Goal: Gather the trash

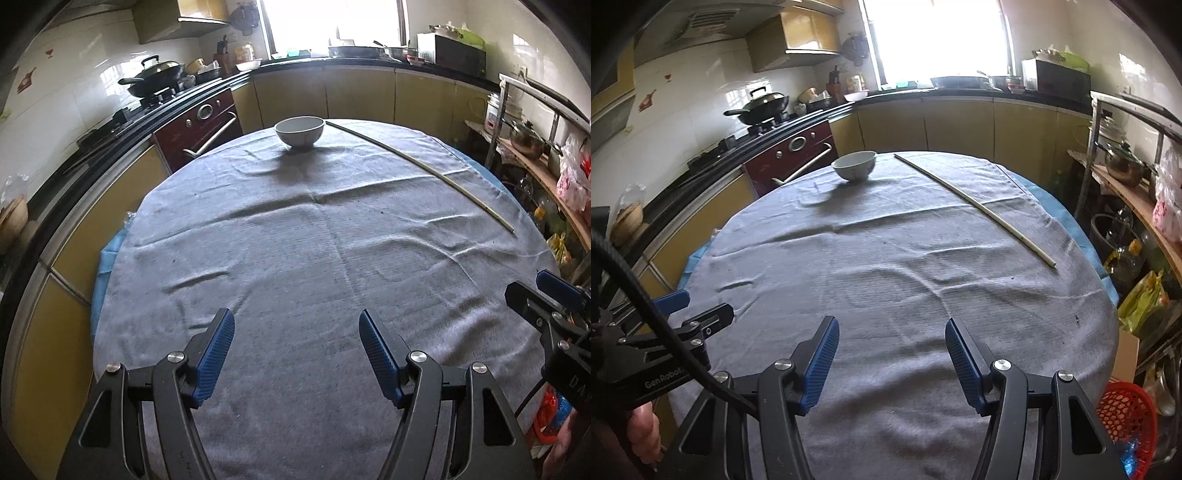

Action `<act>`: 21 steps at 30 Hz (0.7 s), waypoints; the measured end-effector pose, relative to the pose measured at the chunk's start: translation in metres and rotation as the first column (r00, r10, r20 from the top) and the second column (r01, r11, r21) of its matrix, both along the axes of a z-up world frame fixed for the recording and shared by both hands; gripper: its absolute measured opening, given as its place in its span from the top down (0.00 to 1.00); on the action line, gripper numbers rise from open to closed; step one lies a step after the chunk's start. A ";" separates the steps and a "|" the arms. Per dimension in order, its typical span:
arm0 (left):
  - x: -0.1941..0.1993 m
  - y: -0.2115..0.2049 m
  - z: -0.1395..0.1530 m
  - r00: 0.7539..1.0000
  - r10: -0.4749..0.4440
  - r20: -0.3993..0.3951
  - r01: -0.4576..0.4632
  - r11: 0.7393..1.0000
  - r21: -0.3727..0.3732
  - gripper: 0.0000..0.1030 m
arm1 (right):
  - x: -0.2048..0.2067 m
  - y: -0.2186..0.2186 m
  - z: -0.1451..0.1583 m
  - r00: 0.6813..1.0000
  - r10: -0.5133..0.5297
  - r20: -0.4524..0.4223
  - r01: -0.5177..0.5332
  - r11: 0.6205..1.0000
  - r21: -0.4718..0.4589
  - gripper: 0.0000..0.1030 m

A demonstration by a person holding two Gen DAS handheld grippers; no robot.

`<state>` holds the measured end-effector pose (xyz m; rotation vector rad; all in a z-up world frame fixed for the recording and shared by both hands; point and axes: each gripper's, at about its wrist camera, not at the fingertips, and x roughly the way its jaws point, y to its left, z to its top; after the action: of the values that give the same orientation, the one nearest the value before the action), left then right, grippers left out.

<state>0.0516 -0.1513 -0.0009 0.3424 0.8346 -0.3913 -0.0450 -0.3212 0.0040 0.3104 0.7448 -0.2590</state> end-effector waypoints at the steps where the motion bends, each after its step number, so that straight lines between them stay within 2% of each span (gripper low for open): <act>1: 0.001 -0.004 -0.001 1.000 -0.002 -0.002 0.002 1.000 0.005 0.31 | 0.001 -0.004 -0.001 1.000 -0.007 -0.001 0.007 1.000 0.005 0.38; 10: 0.003 -0.025 -0.003 1.000 -0.015 -0.006 0.015 0.999 0.033 0.31 | 0.002 -0.028 -0.006 0.999 -0.040 0.005 0.040 0.999 0.025 0.38; 21: -0.016 -0.024 0.009 1.000 -0.026 0.015 0.026 0.999 0.026 0.31 | -0.017 -0.027 -0.004 0.998 -0.056 0.017 0.055 0.998 0.037 0.38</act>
<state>0.0357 -0.1753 0.0083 0.3802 0.8209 -0.4021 -0.0615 -0.3487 0.0003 0.3681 0.7242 -0.2951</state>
